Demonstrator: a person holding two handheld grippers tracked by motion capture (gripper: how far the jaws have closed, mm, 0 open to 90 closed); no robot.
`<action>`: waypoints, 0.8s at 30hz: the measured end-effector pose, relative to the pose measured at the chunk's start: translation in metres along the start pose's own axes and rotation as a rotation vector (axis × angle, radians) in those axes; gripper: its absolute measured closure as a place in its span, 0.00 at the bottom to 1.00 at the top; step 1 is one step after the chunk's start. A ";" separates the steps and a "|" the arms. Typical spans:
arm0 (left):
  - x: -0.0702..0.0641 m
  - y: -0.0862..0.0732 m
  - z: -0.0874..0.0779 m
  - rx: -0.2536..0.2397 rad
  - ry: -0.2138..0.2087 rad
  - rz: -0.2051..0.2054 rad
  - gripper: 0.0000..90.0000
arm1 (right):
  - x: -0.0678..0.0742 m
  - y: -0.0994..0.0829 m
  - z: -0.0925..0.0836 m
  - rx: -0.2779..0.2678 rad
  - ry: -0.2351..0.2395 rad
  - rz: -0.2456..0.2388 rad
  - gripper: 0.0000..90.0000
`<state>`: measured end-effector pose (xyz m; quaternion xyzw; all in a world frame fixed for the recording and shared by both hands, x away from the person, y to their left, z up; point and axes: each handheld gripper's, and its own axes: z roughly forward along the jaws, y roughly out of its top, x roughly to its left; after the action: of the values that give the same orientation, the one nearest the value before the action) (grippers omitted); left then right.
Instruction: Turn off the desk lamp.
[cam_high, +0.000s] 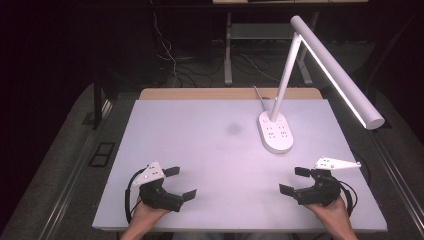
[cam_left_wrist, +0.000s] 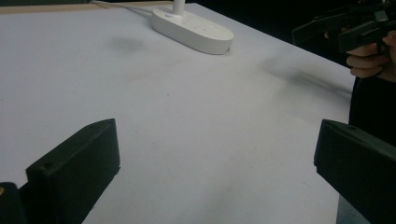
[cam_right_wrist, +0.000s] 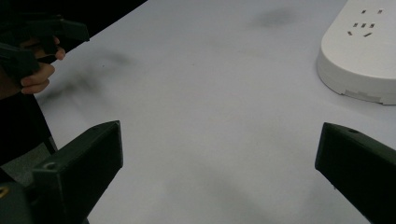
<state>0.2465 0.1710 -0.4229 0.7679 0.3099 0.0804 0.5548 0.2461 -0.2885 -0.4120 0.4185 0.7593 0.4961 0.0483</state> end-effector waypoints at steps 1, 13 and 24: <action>0.000 0.000 0.000 0.000 0.000 0.000 0.00 | 0.000 0.000 0.000 0.001 0.001 0.001 0.01; 0.000 0.000 0.001 0.002 -0.005 -0.005 0.00 | 0.000 0.000 0.000 0.019 0.011 0.002 0.01; -0.002 0.000 0.002 0.011 -0.012 0.006 0.00 | -0.001 0.003 -0.001 0.020 0.005 0.022 0.01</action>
<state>0.2460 0.1685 -0.4237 0.7724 0.3044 0.0757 0.5523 0.2484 -0.2894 -0.4096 0.4259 0.7597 0.4899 0.0366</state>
